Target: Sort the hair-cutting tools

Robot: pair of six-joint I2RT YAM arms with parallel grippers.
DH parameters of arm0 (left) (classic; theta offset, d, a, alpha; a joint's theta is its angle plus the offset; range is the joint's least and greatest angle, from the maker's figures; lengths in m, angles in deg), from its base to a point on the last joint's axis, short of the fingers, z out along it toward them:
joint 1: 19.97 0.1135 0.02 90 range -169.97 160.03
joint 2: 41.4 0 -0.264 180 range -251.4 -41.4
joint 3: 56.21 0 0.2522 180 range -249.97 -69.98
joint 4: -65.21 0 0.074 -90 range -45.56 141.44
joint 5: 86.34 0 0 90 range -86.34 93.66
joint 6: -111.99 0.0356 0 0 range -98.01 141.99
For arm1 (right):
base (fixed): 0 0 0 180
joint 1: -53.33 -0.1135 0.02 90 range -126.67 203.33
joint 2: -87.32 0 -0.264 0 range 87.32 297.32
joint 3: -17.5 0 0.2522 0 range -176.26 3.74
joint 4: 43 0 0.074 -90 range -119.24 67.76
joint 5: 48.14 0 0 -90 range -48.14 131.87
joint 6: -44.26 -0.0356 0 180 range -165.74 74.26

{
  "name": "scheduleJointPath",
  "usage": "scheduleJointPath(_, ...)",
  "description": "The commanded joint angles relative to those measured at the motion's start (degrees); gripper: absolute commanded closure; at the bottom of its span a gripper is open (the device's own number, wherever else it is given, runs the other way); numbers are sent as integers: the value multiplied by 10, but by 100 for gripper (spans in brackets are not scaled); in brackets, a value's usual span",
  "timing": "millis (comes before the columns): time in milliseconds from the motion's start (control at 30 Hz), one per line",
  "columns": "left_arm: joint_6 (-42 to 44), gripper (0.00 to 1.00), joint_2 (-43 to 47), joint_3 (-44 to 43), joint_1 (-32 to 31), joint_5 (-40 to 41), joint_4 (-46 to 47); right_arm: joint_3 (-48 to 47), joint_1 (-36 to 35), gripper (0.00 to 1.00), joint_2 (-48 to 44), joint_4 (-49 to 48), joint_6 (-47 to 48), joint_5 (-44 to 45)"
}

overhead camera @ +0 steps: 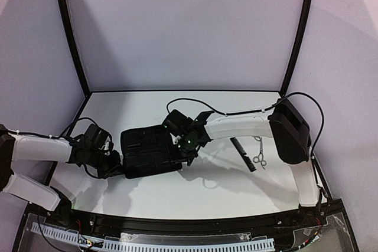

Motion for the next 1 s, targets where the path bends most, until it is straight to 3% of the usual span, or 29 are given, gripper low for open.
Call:
scheduleJointPath(0, 2, 99, 13, 8, -2, -6, -12, 2, -17, 67, 19, -2, 11, -20)
scheduleJointPath(367, 5, 97, 51, -42, -2, 72, -118, -34, -17, 65, -35, 22, 60, 27)
scheduleJointPath(633, 33, 59, 163, -132, -2, 155, -230, -4, 8, 47, -156, 23, 93, 52)
scheduleJointPath(800, 47, 9, 229, -168, -2, 204, -287, 97, 56, 28, -244, 5, 91, 49)
scheduleJointPath(933, 39, 1, 273, -175, -1, 228, -331, 187, 134, 3, -311, 8, 108, 39)
scheduleJointPath(967, 34, 1, 285, -175, -1, 233, -343, 212, 158, 1, -322, 7, 116, 33)
